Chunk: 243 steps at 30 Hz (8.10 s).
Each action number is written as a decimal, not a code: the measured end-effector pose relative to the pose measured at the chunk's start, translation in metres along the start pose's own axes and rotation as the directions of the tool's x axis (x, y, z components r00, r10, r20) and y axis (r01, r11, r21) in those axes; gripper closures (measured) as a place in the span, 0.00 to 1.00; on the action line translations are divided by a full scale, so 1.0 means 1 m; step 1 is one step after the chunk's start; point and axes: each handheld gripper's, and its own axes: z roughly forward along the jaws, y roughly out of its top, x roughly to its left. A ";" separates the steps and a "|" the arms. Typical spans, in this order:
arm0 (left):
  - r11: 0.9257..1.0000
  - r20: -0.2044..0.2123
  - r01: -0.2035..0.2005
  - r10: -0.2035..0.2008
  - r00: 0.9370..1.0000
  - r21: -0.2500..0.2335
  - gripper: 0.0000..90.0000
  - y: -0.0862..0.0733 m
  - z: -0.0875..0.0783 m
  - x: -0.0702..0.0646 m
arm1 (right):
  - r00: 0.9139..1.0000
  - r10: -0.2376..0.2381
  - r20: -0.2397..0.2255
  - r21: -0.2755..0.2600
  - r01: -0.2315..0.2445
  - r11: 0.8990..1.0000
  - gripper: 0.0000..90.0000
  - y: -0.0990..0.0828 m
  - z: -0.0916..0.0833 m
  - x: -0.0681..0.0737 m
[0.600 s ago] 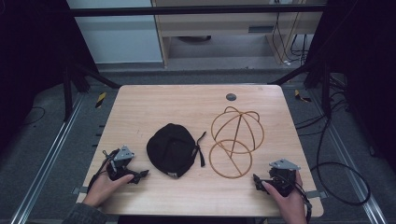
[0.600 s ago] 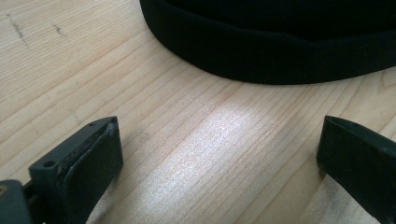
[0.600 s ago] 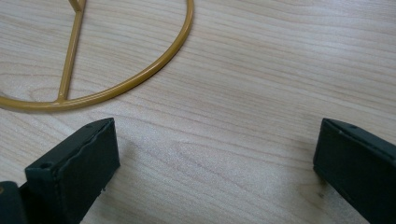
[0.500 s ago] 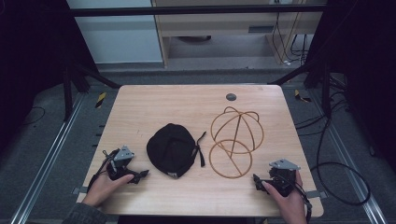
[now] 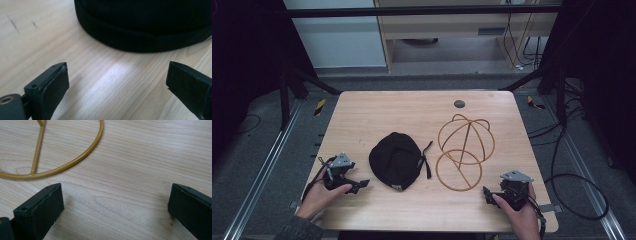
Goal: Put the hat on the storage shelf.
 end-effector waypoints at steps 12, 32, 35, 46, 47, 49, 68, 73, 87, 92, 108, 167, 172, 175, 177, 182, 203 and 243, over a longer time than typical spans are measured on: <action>0.991 0.035 -0.121 0.119 0.992 0.048 0.05 0.075 -0.019 -0.016 | 1.000 0.000 0.000 0.000 0.000 1.000 0.00 0.000 0.000 0.000; 0.946 0.062 -0.268 0.261 0.963 0.184 0.06 0.162 0.002 -0.038 | 1.000 0.003 0.002 0.001 -0.003 1.000 0.00 0.000 0.000 0.000; 0.941 0.065 -0.283 0.276 0.959 0.186 0.06 0.167 0.005 -0.042 | 1.000 0.002 0.002 0.001 -0.002 1.000 0.00 0.000 0.000 0.000; 0.927 0.064 -0.293 0.286 0.956 0.235 0.21 0.174 0.018 -0.046 | 1.000 0.005 0.000 0.001 -0.005 1.000 0.00 0.001 0.001 0.000; 0.925 0.067 -0.293 0.285 0.956 0.241 0.22 0.174 0.020 -0.045 | 1.000 0.005 0.000 0.001 -0.005 1.000 0.00 0.001 0.001 0.000; 0.922 0.078 -0.288 0.278 0.958 0.258 0.26 0.173 0.026 -0.045 | 1.000 0.005 0.000 0.001 -0.005 1.000 0.00 0.001 0.001 0.000; 0.921 0.101 -0.263 0.244 0.965 0.288 0.67 0.167 0.040 -0.036 | 1.000 0.004 -0.001 0.001 -0.004 1.000 0.00 0.001 0.001 0.000; 0.912 0.120 -0.277 0.252 0.960 0.301 0.80 0.166 0.040 -0.037 | 1.000 0.004 -0.001 0.000 -0.004 1.000 0.00 0.001 0.001 0.000; 0.925 0.099 -0.303 0.288 0.953 0.229 0.82 0.170 0.012 -0.044 | 1.000 0.003 -0.001 0.000 -0.003 1.000 0.00 0.001 0.001 0.000; 0.934 0.092 -0.306 0.293 0.952 0.186 0.82 0.171 -0.008 -0.047 | 1.000 0.004 -0.001 0.000 -0.004 1.000 0.00 0.001 0.001 0.000; 0.932 0.067 -0.348 0.343 0.937 0.105 0.83 0.176 -0.058 -0.066 | 1.000 0.008 0.004 0.001 -0.008 1.000 0.00 0.002 0.002 0.001; 0.876 0.029 -0.463 0.470 0.882 -0.138 0.83 0.228 -0.159 -0.122 | 1.000 0.018 0.014 0.001 -0.018 1.000 0.00 0.003 0.003 0.001; 0.874 0.051 -0.455 0.469 0.882 -0.170 0.83 0.235 -0.158 -0.126 | 1.000 0.018 0.014 0.001 -0.018 1.000 0.00 0.003 0.003 0.001; 0.868 0.047 -0.471 0.483 0.874 -0.161 0.83 0.242 -0.157 -0.131 | 1.000 0.018 0.014 0.001 -0.018 1.000 0.00 0.003 0.003 0.001; 0.866 0.045 -0.473 0.486 0.873 -0.161 0.83 0.246 -0.156 -0.134 | 1.000 0.017 0.014 0.001 -0.017 1.000 0.00 0.003 0.003 0.001; 0.857 0.044 -0.493 0.504 0.863 -0.147 0.83 0.260 -0.152 -0.141 | 1.000 0.015 0.015 0.001 -0.015 1.000 0.00 0.003 0.003 0.001; 0.853 0.056 -0.503 0.514 0.856 -0.143 0.83 0.309 -0.132 -0.157 | 1.000 0.015 0.014 0.000 -0.015 1.000 0.00 0.003 0.003 0.001; 0.853 0.127 -0.519 0.522 0.844 -0.056 0.83 0.373 -0.046 -0.189 | 1.000 0.014 0.016 0.002 -0.014 1.000 0.00 0.003 0.003 0.001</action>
